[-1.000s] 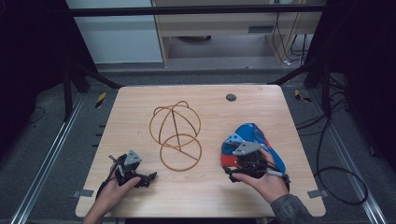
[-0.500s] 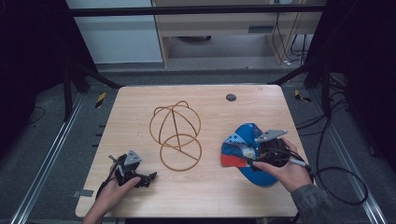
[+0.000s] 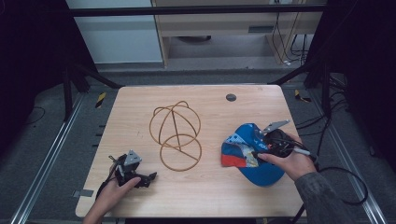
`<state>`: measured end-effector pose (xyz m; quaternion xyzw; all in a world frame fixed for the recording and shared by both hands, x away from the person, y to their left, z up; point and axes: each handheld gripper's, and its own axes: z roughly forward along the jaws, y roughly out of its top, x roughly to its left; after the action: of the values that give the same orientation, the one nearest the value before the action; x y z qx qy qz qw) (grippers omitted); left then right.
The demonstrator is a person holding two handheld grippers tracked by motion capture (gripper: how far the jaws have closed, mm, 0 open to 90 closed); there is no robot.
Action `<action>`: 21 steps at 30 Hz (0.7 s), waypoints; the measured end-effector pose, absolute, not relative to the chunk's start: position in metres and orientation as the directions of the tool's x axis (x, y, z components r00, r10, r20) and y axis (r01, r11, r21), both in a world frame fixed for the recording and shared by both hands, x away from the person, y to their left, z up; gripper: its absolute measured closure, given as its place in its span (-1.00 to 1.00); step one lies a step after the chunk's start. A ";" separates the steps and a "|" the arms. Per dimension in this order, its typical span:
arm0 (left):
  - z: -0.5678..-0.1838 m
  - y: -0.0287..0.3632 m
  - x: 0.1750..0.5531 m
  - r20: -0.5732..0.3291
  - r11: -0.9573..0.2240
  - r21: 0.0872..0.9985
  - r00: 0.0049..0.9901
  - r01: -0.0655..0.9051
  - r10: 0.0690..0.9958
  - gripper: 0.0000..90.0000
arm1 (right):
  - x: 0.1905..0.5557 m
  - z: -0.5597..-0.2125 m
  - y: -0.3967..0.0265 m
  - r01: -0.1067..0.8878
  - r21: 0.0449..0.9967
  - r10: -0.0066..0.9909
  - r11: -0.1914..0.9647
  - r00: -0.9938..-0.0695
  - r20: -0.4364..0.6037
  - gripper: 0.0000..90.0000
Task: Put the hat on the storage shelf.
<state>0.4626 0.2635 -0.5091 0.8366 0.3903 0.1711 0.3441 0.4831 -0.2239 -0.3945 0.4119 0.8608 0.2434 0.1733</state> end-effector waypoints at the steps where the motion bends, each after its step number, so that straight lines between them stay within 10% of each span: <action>1: -0.509 0.264 0.463 0.018 -0.459 0.709 0.637 0.535 0.771 -1.00 | 0.485 -0.394 -0.224 0.624 0.561 0.792 0.544 -0.603 -0.099 -0.52; 21: -0.509 0.264 0.463 0.020 -0.461 0.709 0.638 0.534 0.770 -1.00 | 0.513 -0.412 -0.219 0.692 0.501 0.804 0.520 -0.594 -0.013 -0.33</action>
<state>0.4627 0.2637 -0.5090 0.8372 0.3891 0.1716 0.3437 0.5133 -0.2186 -0.4116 0.4334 0.8631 0.2287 0.1225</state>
